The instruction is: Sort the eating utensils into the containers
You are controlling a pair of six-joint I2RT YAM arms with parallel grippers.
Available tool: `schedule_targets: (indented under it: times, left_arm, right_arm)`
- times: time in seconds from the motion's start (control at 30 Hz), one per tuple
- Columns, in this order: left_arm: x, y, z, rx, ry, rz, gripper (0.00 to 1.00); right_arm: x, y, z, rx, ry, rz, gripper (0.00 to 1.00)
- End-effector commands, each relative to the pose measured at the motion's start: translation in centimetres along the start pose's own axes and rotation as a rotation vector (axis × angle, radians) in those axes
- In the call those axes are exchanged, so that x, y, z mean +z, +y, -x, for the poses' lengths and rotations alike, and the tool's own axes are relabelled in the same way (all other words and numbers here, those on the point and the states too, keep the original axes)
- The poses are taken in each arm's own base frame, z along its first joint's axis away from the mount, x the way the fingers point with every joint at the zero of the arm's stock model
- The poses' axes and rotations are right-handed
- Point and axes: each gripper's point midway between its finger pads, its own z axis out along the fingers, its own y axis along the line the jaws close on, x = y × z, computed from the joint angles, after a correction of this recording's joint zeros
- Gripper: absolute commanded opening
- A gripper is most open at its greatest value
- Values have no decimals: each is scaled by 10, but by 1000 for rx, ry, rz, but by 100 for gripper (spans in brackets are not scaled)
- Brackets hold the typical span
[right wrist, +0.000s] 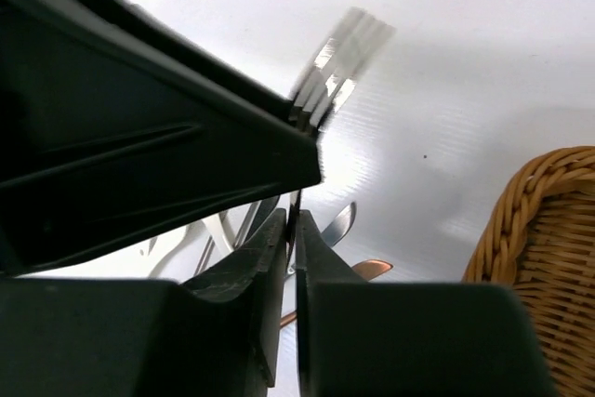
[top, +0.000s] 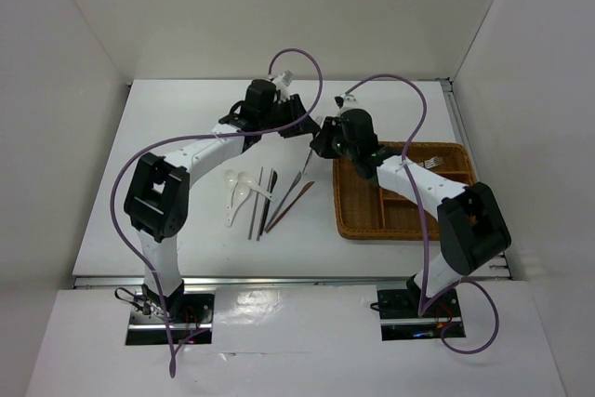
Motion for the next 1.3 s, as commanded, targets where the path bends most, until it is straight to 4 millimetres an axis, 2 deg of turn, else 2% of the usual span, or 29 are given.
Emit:
schedule_targets:
  times: [0.0, 0.03, 0.13, 0.17, 0.2, 0.23, 0.27, 0.3, 0.37, 0.47, 0.5, 0.57, 0.67, 0.7, 0.73, 0.77, 0.8, 0.83, 0.9, 0.97, 1.03, 1.07, 1.13, 1.27]
  left_arm:
    - [-19, -45, 24, 31, -68, -110, 7]
    - [-19, -45, 24, 31, -68, -110, 7]
    - [-23, -46, 28, 41, -78, -92, 14]
    - [-23, -45, 30, 46, -81, -79, 20]
    - [-25, -41, 28, 51, -69, -51, 37]
    - [-27, -46, 36, 68, -82, -48, 45]
    - [-28, -44, 40, 74, -94, -23, 50]
    - [-30, -45, 43, 82, -98, -12, 54]
    - [-34, -45, 49, 76, -102, -2, 66]
    - [-46, -37, 67, 66, -135, 16, 76]
    - [-50, -39, 69, 66, -143, 23, 79]
    - [-61, -29, 81, 53, -175, 58, 80]
    - [-73, -8, 84, 38, -193, 133, 82]
    - [-72, -2, 81, 32, -190, 150, 82]
    - [-77, 6, 82, 22, -198, 174, 82]
    - [-84, 11, 84, 15, -207, 184, 82]
    - [-83, 20, 73, 5, -190, 198, 82]
    - [-87, 25, 73, -1, -192, 200, 82]
    - [-90, 38, 63, -17, -180, 221, 82]
    - [-93, 40, 58, -11, -173, 226, 82]
    - [-95, 48, 52, -9, -167, 254, 82]
    - [-98, 45, 54, 9, -173, 249, 82]
    - [-101, 55, 46, 8, -156, 290, 80]
    - [-109, 57, 39, 39, -149, 305, 80]
  right_arm:
    - [1, 7, 9, -5, -34, 10, 10]
    - [0, 5, 9, -4, -27, -10, 0]
    - [-6, -4, 17, 8, -52, -75, 0]
    - [-11, -6, 19, 8, -55, -93, 0]
    - [-14, -15, 25, 22, -76, -132, 0]
    - [-16, -15, 26, 39, -82, -143, 0]
    - [-22, -28, 28, 51, -83, -171, 0]
    - [-25, -32, 34, 69, -103, -185, 0]
    - [-35, -46, 33, 104, -110, -228, 0]
    - [-51, -64, 49, 152, -158, -263, 0]
    - [-57, -79, 50, 177, -166, -308, 0]
    - [-66, -101, 55, 212, -195, -396, 0]
    - [-89, -147, 62, 304, -237, -561, 0]
    - [-98, -161, 59, 338, -227, -618, 0]
    - [-111, -186, 62, 393, -250, -689, 0]
    - [-115, -201, 59, 449, -261, -731, 0]
    - [-121, -211, 60, 479, -272, -755, 0]
    - [-129, -229, 55, 516, -273, -803, 0]
    - [-138, -242, 59, 562, -316, -842, 0]
    - [-145, -254, 60, 586, -355, -902, 0]
    - [-143, -264, 54, 607, -361, -947, 0]
    - [-142, -266, 56, 606, -365, -955, 0]
    - [-134, -272, 49, 615, -341, -971, 0]
    - [-117, -281, 37, 667, -305, -980, 0]
